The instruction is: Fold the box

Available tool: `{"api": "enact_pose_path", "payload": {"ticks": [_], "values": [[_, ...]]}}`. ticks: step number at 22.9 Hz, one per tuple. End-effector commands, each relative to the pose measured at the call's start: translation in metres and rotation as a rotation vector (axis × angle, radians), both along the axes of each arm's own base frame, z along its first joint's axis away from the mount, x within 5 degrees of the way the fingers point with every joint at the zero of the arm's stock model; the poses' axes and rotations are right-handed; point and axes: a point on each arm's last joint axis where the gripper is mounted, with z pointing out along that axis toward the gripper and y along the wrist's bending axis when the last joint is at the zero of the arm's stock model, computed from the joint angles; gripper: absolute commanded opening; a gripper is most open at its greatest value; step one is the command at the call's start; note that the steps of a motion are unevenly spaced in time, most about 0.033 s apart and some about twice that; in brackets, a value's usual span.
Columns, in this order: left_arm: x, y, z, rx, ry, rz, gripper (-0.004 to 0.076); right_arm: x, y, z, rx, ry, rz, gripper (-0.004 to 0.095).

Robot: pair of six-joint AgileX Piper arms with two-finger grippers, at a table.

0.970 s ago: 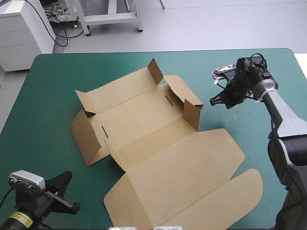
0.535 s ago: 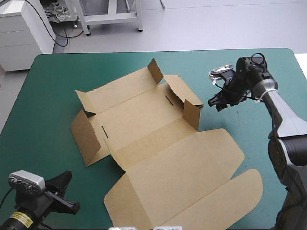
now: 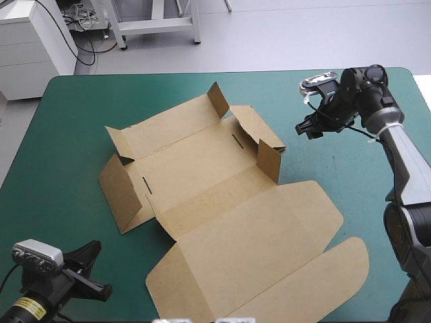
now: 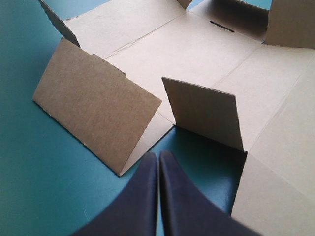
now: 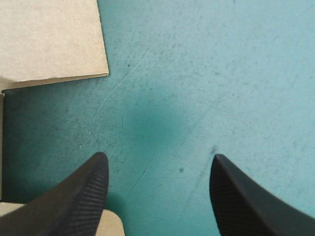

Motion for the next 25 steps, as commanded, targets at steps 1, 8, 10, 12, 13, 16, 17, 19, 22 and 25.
{"api": "enact_pose_path", "payload": {"ticks": [1, 8, 10, 12, 13, 16, 17, 19, 22, 25], "values": [[0.002, -0.001, 0.013, -0.043, -0.078, 0.0, -0.0008, -0.021, -0.002, 0.05, 0.029, -0.148, 0.001, 0.0566], [0.002, -0.001, 0.013, -0.041, -0.079, 0.001, -0.0008, -0.048, 0.032, 0.078, 0.122, -0.206, 0.091, 0.0566], [0.002, -0.001, 0.013, -0.041, -0.079, 0.001, -0.0008, -0.055, 0.056, 0.078, 0.128, -0.201, 0.159, 0.0565], [0.002, -0.001, 0.013, -0.041, -0.079, 0.001, -0.0008, -0.062, 0.075, 0.079, 0.114, -0.208, 0.207, 0.0565], [0.002, -0.001, 0.013, -0.041, -0.079, 0.001, -0.0008, -0.063, 0.08, 0.08, 0.094, -0.215, 0.214, 0.0565], [0.002, -0.001, 0.013, -0.041, -0.079, 0.001, -0.0008, -0.066, 0.087, 0.083, 0.06, -0.235, 0.223, 0.0565], [0.002, -0.001, 0.013, -0.041, -0.079, 0.001, -0.0008, -0.067, 0.088, 0.083, 0.063, -0.237, 0.225, 0.0565], [0.002, -0.001, 0.013, -0.041, -0.079, 0.001, -0.0008, -0.065, 0.089, 0.082, 0.066, -0.234, 0.225, 0.0565], [0.002, -0.001, 0.013, -0.041, -0.079, 0.001, -0.0008, -0.061, 0.091, 0.077, 0.066, -0.217, 0.222, 0.0565], [0.002, -0.001, 0.013, -0.041, -0.079, 0.001, -0.0008, -0.054, 0.096, 0.065, 0.071, -0.183, 0.224, 0.0565]]}}
